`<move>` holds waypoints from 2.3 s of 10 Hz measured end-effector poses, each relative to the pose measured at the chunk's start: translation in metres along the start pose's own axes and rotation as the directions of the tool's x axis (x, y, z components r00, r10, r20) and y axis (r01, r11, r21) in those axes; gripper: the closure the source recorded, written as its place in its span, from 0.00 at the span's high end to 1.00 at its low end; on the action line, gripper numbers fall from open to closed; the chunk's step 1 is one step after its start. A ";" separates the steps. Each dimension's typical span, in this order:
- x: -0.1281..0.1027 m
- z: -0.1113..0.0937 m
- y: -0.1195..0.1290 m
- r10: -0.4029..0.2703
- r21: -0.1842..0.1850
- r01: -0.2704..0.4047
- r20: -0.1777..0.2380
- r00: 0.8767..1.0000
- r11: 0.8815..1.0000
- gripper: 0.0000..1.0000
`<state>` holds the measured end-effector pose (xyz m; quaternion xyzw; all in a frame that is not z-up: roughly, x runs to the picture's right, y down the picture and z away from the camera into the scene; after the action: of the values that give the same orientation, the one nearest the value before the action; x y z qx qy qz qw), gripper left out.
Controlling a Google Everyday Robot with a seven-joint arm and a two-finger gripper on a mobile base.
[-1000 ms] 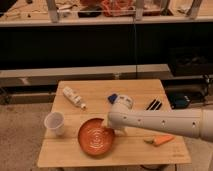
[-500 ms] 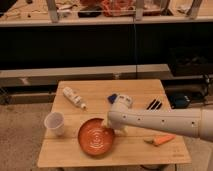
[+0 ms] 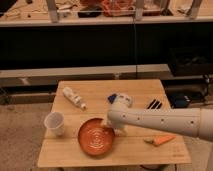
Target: Pick up the ceramic bowl
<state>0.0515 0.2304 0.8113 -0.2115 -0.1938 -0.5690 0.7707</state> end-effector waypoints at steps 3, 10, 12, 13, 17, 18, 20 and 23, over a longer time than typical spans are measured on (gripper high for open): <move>0.001 0.000 -0.002 -0.004 0.000 0.004 0.001 1.000 1.000 0.80; 0.001 0.003 -0.005 -0.007 0.004 0.007 0.011 1.000 1.000 0.80; 0.002 0.003 -0.007 -0.010 0.005 0.010 0.012 1.000 1.000 0.80; 0.002 0.003 -0.007 -0.010 0.005 0.010 0.013 1.000 1.000 0.80; 0.001 0.005 -0.008 -0.010 0.007 0.010 0.020 1.000 1.000 0.80; 0.002 0.006 -0.008 -0.011 0.007 0.011 0.021 1.000 1.000 0.80; 0.001 0.006 -0.008 -0.013 0.007 0.013 0.024 1.000 1.000 0.80; 0.001 0.008 -0.009 -0.015 0.008 0.015 0.030 0.999 1.000 0.80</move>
<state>0.0423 0.2313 0.8194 -0.2155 -0.2091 -0.5709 0.7642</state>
